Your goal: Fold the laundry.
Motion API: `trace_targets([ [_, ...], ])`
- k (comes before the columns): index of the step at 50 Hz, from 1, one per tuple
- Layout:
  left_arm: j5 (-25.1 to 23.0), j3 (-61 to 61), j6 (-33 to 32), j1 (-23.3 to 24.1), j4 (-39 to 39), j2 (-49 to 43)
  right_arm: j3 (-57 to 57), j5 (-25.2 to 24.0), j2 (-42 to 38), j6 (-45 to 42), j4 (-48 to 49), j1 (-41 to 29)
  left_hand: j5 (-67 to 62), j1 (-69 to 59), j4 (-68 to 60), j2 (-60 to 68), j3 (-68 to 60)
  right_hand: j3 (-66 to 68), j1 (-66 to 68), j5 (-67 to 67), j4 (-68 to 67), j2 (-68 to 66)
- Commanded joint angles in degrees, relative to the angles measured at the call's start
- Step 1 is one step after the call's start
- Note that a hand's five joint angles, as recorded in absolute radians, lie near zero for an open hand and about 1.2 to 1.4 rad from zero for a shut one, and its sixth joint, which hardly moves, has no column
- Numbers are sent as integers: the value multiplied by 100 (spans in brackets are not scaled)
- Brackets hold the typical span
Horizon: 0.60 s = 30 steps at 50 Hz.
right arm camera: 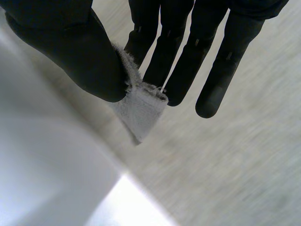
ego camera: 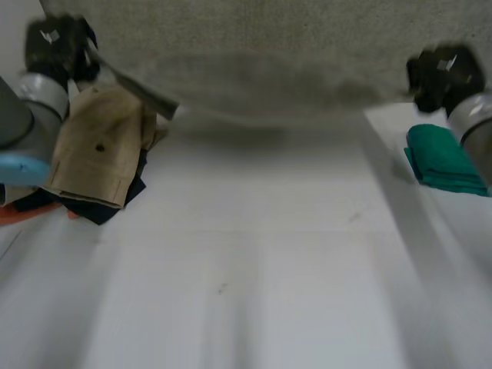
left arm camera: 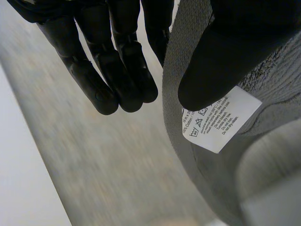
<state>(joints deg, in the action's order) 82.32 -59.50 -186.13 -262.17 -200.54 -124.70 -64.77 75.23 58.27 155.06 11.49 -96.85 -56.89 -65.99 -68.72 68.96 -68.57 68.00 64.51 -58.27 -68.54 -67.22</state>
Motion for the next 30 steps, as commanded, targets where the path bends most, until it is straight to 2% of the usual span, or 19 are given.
trace_targets([
  [1, -400, -1185, -748, -124, 93, -63, -817, -25, -457, -537, -674, 131, -1311, -1401, -1128, 1104, -1143, 1200, 1549, -1173, -1146, -1278],
  [6, -603, -1915, -1214, -264, 681, 323, -1274, -34, -308, -1038, -1403, 245, -1311, -1401, -1128, 1104, -1143, 1200, 1549, -1173, -1146, -1278],
  [12, -630, -2899, -2083, -589, 2166, 1228, -1705, -25, 483, -1917, -2836, 561, -1311, -1401, -1128, 1104, -1143, 1200, 1549, -1173, -1146, -1278],
  [14, -638, -3338, -2688, -861, 3034, 1701, -1915, -25, 1114, -2872, -4299, 990, -1311, -1401, -1128, 1104, -1143, 1200, 1549, -1173, -1146, -1278],
  [17, -708, -3742, -3356, -1098, 3852, 2080, -2135, -17, 1545, -3874, -5653, 1378, -1311, -1401, -1128, 1104, -1143, 1200, 1549, -1173, -1146, -1278],
  [19, -857, -3963, -3831, -1222, 4344, 2221, -2180, -104, 1721, -4576, -6227, 1589, -1311, -1401, -1128, 1104, -1143, 1200, 1549, -1173, -1146, -1278],
  [21, -1033, -4060, -4193, -1293, 4698, 2266, -2180, -183, 1749, -4783, -6125, 1616, -1311, -1401, -1128, 1104, -1143, 1200, 1549, -1173, -1146, -1278],
  [24, -1235, -3851, -4230, -1223, 4779, 2240, -2031, -193, 1627, -4460, -5704, 1511, -1311, -1401, -1128, 1104, -1143, 1200, 1549, -1173, -1146, -1278],
  [26, -1271, -3640, -4020, -1100, 4682, 2187, -1934, -192, 1512, -4239, -5449, 1441, -1311, -1401, -1128, 1104, -1143, 1200, 1549, -1173, -1146, -1278],
  [30, -1078, -2893, -3000, -678, 4331, 1810, -1592, -201, 1117, -3659, -4781, 1212, -1311, -1401, -1128, 1104, -1143, 1200, 1549, -1173, -1146, -1278],
])
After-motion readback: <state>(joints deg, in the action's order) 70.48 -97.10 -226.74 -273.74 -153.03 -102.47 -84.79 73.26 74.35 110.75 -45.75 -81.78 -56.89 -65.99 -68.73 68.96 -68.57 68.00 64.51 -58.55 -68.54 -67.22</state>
